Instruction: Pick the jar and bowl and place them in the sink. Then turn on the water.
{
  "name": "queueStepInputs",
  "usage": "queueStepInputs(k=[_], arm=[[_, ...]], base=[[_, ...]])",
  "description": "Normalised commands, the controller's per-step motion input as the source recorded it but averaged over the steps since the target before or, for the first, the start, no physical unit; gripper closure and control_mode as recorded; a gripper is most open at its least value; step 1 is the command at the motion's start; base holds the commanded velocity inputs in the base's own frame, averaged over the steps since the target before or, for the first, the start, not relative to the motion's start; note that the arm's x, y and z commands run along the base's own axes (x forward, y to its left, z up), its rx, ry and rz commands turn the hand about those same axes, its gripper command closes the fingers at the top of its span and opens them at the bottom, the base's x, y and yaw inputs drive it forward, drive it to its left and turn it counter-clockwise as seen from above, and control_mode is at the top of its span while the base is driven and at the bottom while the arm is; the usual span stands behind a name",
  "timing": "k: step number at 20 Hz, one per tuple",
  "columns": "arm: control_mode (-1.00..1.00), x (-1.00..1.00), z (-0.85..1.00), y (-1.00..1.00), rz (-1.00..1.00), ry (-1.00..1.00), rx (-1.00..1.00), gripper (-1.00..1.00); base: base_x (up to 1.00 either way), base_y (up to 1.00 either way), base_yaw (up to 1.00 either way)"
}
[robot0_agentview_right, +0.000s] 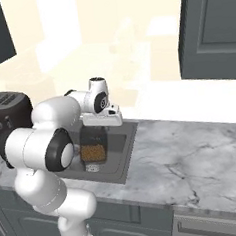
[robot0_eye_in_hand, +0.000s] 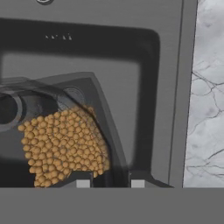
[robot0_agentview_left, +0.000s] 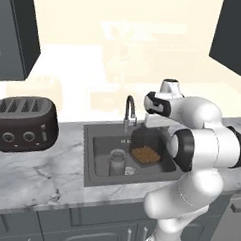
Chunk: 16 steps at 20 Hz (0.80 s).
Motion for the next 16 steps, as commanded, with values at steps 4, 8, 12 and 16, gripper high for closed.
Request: queueStepInputs(k=[4,8,12,16], arm=[[-1.0,-0.16,-0.06,-0.14,0.0,0.0,0.0,1.0],[-1.0,-0.08,-0.16,-0.01,0.0,0.0,-0.01,1.0],[-1.0,0.0,-0.21,0.0,0.0,0.0,-0.04,1.0],[-1.0,0.0,-0.21,0.0,0.0,0.0,-0.03,1.0]], base=[[0.0,0.0,0.0],[0.0,0.0,0.0],[0.0,0.0,0.0],[0.0,0.0,0.0]])
